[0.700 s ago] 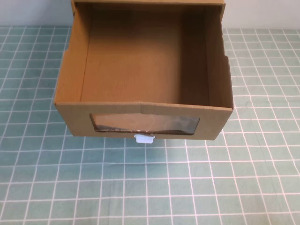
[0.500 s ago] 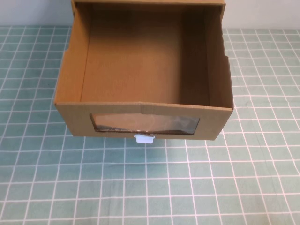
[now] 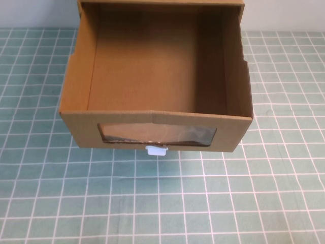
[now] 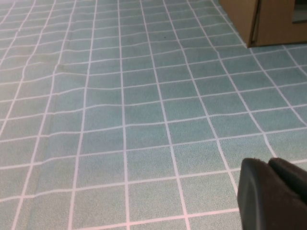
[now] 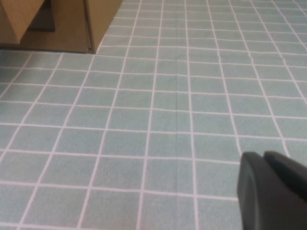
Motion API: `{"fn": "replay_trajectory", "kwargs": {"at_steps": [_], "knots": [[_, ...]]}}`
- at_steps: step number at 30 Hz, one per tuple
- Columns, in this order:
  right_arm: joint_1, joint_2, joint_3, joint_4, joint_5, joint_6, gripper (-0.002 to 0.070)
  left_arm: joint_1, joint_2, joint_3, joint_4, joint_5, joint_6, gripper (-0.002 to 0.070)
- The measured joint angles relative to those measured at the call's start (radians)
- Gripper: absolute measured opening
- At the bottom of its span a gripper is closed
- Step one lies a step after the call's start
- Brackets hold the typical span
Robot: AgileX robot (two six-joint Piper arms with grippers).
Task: Close the shoe box
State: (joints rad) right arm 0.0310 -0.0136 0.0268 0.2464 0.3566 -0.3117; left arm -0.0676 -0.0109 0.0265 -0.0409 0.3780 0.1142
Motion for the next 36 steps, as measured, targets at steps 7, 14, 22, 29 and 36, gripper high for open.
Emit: {"fn": "replay_trajectory", "kwargs": {"at_steps": [7,14,22,29,36], "knots": [[0.000,0.000,0.000,0.000,0.000,0.000,-0.0013,0.000,0.000,0.000,0.000,0.000,0.000,-0.0005],[0.000,0.000,0.000,0.000,0.000,0.000,-0.0013,0.000,0.000,0.000,0.000,0.000,0.000,-0.0005],[0.000,0.000,0.000,0.000,0.000,0.000,-0.0013,0.000,0.000,0.000,-0.174,-0.154,-0.136,-0.0005],[0.000,0.000,0.000,0.000,0.000,0.000,-0.0013,0.000,0.000,0.000,-0.337,-0.264,-0.244,-0.0005],[0.000,0.000,0.000,0.000,0.000,0.000,-0.0013,0.000,0.000,-0.033,-0.337,-0.249,-0.248,-0.0005]]}}
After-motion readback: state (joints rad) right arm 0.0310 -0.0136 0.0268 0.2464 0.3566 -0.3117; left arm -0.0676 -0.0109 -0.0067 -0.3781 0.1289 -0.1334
